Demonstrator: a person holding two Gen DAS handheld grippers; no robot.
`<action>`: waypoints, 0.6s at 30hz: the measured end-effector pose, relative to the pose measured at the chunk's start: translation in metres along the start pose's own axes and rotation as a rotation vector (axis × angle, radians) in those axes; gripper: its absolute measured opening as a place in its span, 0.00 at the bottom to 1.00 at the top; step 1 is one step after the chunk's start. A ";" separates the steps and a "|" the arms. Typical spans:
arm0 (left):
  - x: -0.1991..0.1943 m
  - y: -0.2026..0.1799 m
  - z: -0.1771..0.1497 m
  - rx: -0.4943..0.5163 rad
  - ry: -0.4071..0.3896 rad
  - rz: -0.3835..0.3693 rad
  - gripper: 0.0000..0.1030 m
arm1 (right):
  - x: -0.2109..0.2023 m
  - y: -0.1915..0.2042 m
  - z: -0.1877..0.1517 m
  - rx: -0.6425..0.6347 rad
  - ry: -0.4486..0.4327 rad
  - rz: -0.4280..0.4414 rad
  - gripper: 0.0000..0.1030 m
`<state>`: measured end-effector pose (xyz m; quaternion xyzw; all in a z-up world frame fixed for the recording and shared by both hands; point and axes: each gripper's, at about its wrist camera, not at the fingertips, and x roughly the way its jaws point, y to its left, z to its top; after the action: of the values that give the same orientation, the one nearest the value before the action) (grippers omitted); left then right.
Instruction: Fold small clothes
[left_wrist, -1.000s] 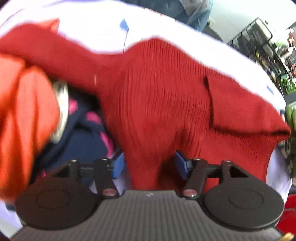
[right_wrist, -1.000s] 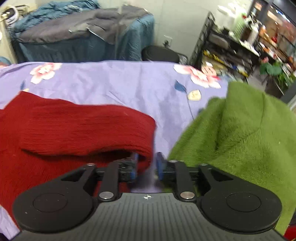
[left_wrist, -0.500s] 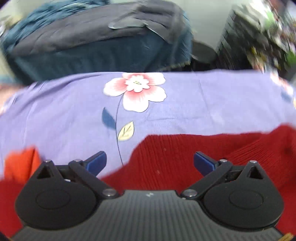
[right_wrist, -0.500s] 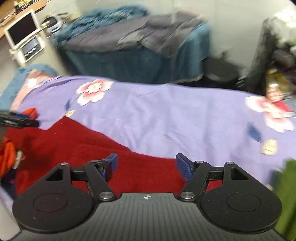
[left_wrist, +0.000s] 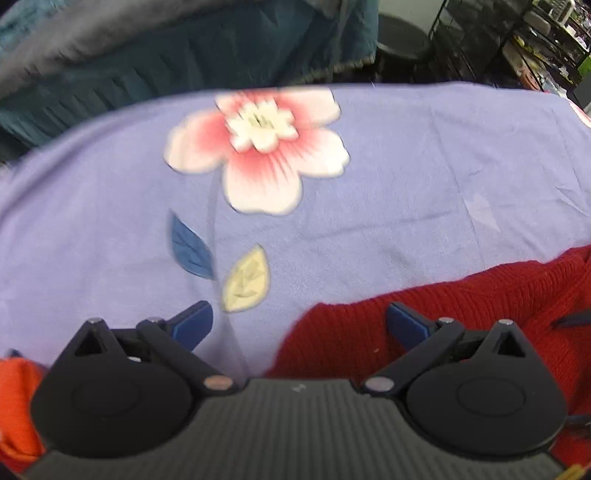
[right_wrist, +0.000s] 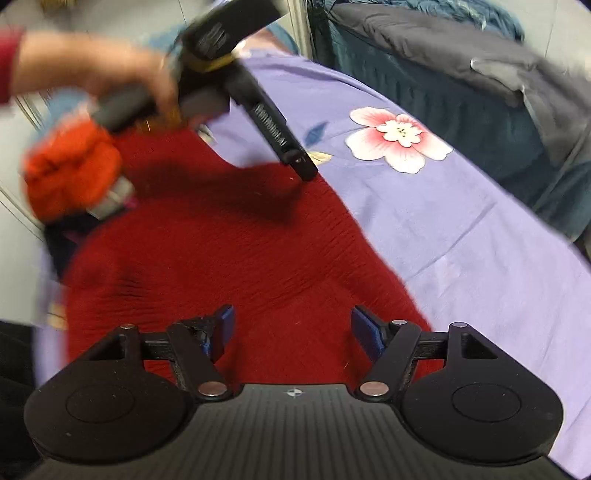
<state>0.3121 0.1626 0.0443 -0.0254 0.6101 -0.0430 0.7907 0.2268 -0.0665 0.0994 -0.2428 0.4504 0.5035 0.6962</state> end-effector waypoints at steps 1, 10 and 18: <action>0.007 -0.002 0.000 -0.008 0.030 -0.037 0.99 | 0.012 0.000 -0.002 -0.002 0.063 0.000 1.00; 0.031 -0.047 -0.028 0.172 0.030 -0.019 0.87 | -0.063 -0.028 -0.045 0.157 0.033 -0.159 0.15; 0.015 -0.032 -0.039 0.143 0.001 -0.060 0.62 | -0.210 -0.183 -0.088 0.477 0.019 -0.886 0.15</action>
<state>0.2770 0.1299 0.0232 0.0130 0.6048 -0.1101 0.7887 0.3428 -0.3060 0.2191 -0.2491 0.4128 0.0403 0.8752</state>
